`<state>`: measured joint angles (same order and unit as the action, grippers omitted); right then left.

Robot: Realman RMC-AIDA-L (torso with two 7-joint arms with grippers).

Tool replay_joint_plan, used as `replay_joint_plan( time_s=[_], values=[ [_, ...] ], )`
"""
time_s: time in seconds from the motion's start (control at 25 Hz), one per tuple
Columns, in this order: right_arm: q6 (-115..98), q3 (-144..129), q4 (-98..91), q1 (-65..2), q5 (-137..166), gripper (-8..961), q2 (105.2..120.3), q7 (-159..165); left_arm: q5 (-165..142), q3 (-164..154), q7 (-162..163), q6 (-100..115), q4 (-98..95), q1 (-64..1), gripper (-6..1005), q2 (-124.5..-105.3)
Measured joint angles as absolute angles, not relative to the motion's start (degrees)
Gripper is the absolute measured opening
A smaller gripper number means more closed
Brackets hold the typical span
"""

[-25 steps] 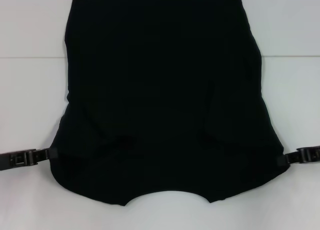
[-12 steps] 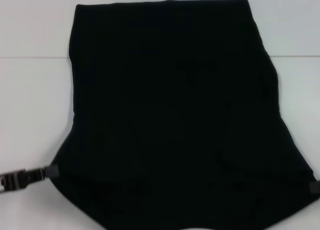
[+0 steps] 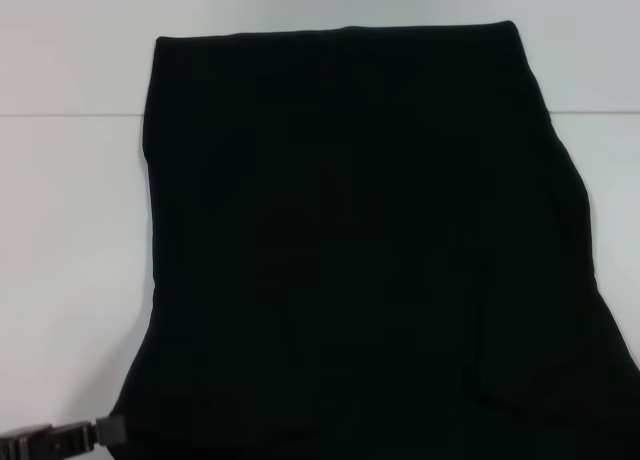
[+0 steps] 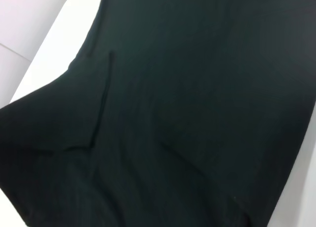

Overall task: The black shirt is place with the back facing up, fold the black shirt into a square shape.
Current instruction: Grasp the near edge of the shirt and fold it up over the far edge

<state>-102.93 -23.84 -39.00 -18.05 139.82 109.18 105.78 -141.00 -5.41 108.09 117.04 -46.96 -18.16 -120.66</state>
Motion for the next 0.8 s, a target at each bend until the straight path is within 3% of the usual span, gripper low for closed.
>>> replay_joint_plan(
  time_s=[0.4,0.8],
  values=[
    [-103.1,-23.0,-38.8,-19.0,139.7,53,109.29,104.6,-140.7,-5.9,109.4,117.1,-46.1,-20.2,29,-120.53],
    [-101.4,-12.8,-39.0,-29.2,139.1,52,108.37,105.1,-137.5,-5.5,113.6,109.6,-39.1,-33.9,30,-115.5]
  ],
)
